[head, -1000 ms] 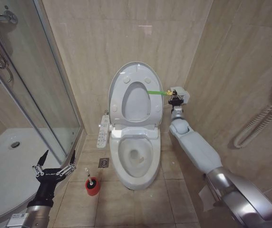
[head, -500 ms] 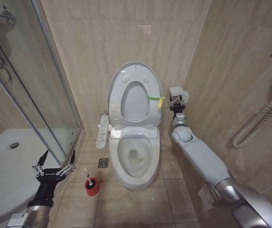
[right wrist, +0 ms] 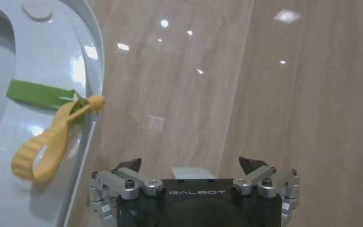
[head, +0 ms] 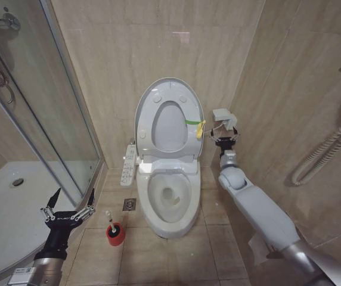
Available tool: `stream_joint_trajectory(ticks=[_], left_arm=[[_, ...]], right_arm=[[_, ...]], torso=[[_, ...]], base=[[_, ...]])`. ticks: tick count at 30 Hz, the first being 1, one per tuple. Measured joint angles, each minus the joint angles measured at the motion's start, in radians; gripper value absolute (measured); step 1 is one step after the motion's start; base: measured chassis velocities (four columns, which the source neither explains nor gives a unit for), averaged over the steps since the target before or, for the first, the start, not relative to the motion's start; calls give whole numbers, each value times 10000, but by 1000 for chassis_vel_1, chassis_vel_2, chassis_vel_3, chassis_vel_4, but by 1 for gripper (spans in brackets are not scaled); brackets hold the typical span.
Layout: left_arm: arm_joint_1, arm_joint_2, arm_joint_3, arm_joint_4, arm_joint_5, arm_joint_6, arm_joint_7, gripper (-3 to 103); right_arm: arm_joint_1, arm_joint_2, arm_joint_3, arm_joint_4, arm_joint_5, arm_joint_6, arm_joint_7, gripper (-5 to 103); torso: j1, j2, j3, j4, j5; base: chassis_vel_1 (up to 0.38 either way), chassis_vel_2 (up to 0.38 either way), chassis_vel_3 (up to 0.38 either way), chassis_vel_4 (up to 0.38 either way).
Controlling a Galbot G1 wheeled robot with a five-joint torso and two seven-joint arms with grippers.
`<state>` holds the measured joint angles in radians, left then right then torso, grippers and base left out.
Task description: Open the toilet lid, clean the toilet bowl with a toilet brush, close the toilet lid, and flush.
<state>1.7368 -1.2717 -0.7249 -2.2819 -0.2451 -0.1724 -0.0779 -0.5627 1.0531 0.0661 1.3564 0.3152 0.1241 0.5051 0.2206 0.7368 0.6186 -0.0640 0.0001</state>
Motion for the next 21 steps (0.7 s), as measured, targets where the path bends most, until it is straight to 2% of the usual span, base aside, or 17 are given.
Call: stream_joint_trajectory(ticks=[8,9,12,18,21], left_arm=[[0,0,0,0,0,0,0,100],[0,0,0,0,0,0,0,100],[-1,0,0,0,0,0,0,100],[0,0,0,0,0,0,0,100],[0,1,1,0,0,0,1,100]], right_arm=[[-1474,-118,895,1170,75,31,-63,100],[-1763,-137,1024,1394,200,60,-138,100],[-2746,-211,1341,2201,706,196,-531,100],[-3973,-254,1713,3012,806,527,-1237,100],[-4661,-167,1984,3480,887,749,-1954,100]], torso=[[0,0,-1,-2,-2],[1,0,0,4,-1],[0,0,-1,0,-2],[0,0,-1,-2,0],[0,1,-1,0,-2]], base=[[0,0,0,0],[0,0,0,0],[0,0,0,0],[0,0,0,0],[0,0,0,0]])
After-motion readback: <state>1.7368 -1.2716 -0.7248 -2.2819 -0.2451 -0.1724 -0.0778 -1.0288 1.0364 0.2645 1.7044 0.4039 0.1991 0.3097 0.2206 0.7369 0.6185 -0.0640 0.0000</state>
